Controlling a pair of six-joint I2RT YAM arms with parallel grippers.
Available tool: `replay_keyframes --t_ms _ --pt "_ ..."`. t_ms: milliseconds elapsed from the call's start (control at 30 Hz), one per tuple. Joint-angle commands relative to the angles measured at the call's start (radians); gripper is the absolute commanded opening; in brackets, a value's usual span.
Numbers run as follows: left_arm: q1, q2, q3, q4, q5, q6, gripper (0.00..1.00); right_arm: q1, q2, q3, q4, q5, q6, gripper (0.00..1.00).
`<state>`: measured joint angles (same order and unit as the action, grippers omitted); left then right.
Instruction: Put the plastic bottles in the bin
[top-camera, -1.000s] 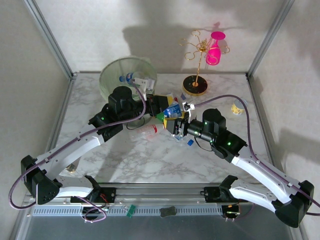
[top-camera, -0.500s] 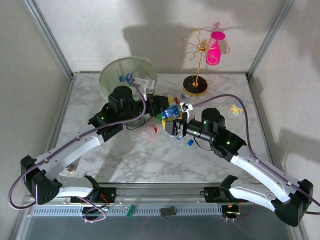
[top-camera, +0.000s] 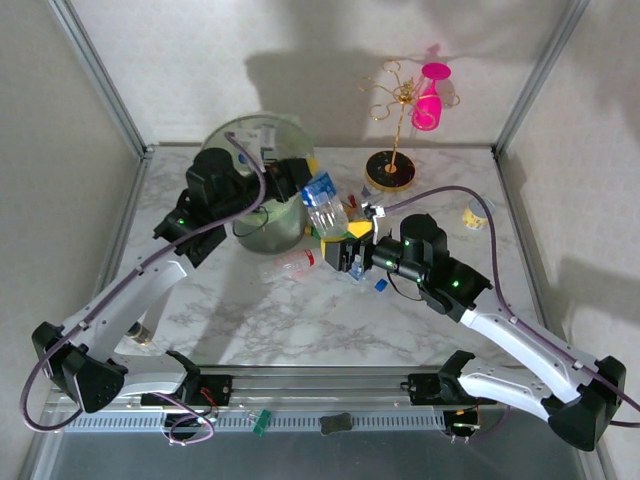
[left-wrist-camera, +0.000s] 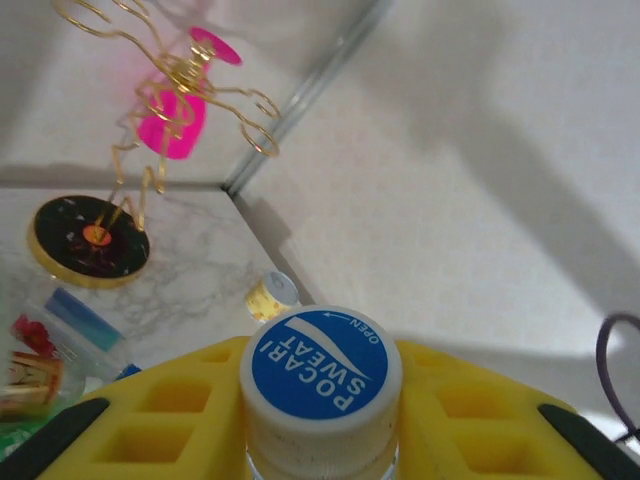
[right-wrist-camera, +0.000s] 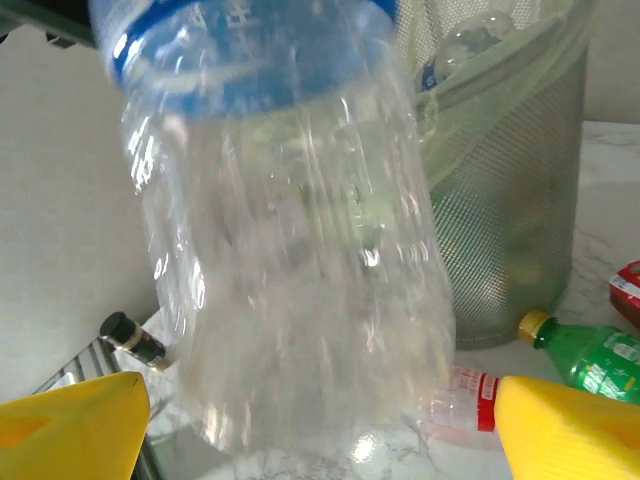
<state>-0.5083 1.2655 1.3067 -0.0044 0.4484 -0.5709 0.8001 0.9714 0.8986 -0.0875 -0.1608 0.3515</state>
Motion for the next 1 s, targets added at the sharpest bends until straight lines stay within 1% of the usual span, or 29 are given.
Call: replay_keyframes --t_ms 0,167,233,367,433,500,600,800,867,967 --pt "0.104 -0.063 -0.019 0.072 -0.031 -0.051 0.0 0.007 -0.034 0.01 -0.014 0.056 0.002 0.9" --pt "0.202 -0.044 0.004 0.095 -0.018 -0.066 0.0 0.007 -0.046 0.004 -0.017 0.07 0.002 0.9" --pt "0.226 -0.035 0.02 0.097 -0.045 -0.067 0.0 0.008 -0.051 0.005 -0.017 0.072 0.002 0.91" --pt "0.264 -0.031 0.017 0.11 -0.145 -0.112 0.0 0.008 -0.051 0.002 -0.017 0.076 0.002 0.91" --pt "0.276 -0.023 0.021 0.097 -0.2 -0.129 0.0 0.008 -0.051 0.001 -0.018 0.071 0.004 0.91" --pt "0.288 -0.012 0.028 0.074 -0.25 -0.138 0.0 0.008 -0.052 0.001 -0.021 0.071 0.005 0.95" --pt "0.305 0.007 0.03 0.045 -0.292 -0.172 0.0 0.008 -0.057 0.0 -0.029 0.085 0.002 0.95" --pt "0.32 0.058 0.035 -0.068 -0.388 -0.223 0.0 0.008 -0.068 0.014 -0.049 0.139 -0.008 0.96" --pt "0.321 0.081 0.036 -0.102 -0.4 -0.234 0.0 0.007 -0.066 0.016 -0.054 0.151 -0.012 0.97" --pt "0.321 0.125 0.037 -0.127 -0.356 -0.26 0.0 0.008 -0.057 0.024 -0.06 0.161 -0.019 0.98"
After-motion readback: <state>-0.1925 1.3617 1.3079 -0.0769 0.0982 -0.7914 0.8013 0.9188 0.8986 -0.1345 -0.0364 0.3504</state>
